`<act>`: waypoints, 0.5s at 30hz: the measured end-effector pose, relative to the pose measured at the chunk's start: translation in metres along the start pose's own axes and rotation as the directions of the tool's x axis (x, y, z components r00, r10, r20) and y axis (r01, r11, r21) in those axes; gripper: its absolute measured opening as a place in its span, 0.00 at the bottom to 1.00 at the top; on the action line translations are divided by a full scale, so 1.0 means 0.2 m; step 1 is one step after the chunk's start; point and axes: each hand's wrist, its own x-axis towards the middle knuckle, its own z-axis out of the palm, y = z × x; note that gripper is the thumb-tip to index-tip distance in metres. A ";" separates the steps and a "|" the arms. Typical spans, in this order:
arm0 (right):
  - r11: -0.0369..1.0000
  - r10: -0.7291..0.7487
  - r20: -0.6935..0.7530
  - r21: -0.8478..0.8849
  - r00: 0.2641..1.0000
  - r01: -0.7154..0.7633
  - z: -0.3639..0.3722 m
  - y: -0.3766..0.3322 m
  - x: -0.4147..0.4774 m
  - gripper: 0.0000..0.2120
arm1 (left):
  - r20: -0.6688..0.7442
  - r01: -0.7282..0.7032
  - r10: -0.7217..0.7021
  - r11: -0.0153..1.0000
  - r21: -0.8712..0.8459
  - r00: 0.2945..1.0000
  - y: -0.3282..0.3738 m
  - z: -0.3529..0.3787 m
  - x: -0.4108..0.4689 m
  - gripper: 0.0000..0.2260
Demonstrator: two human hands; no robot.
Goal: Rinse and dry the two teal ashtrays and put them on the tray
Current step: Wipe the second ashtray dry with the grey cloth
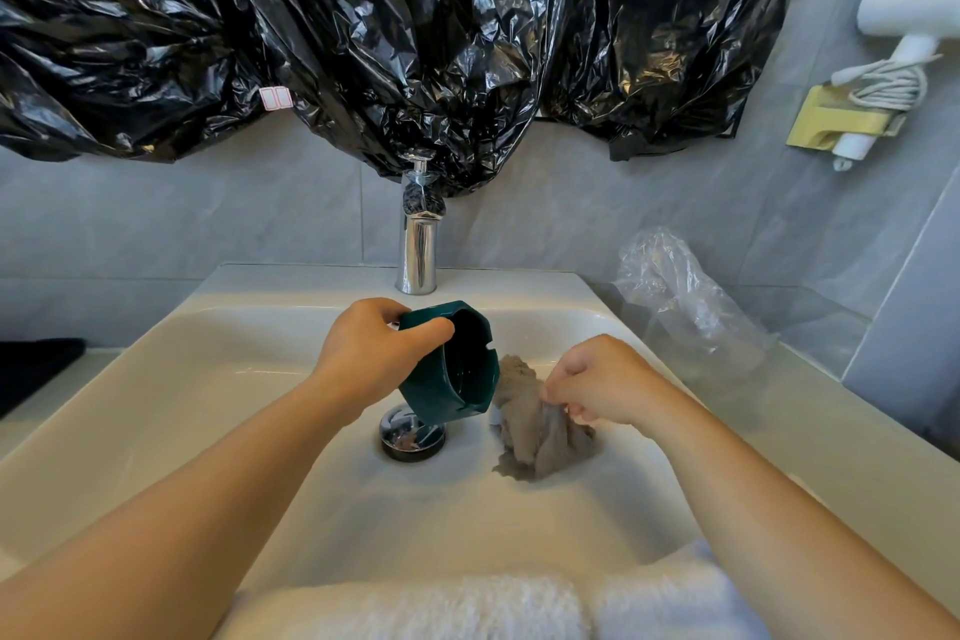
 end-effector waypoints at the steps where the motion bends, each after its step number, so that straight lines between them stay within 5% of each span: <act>1: 0.999 -0.040 -0.097 0.033 0.994 0.043 -0.01 0.01 0.01 0.10 | -0.003 -0.001 0.001 1.000 -0.003 1.000 0.00 0.00 0.00 0.13; 6: 0.930 -0.199 -0.378 0.219 0.904 0.296 -0.04 0.00 0.05 0.19 | -0.015 0.003 -0.003 1.000 -0.026 1.000 0.01 0.00 -0.01 0.13; 10: 0.774 -0.205 -0.552 0.414 0.808 0.479 -0.07 -0.06 0.01 0.14 | -0.049 0.007 -0.012 0.995 -0.103 0.999 0.02 0.00 -0.02 0.12; 15: 0.809 -0.319 -0.459 0.324 0.829 0.490 0.00 -0.07 0.01 0.09 | -0.036 0.013 -0.023 0.968 -0.250 0.999 0.04 0.00 -0.03 0.13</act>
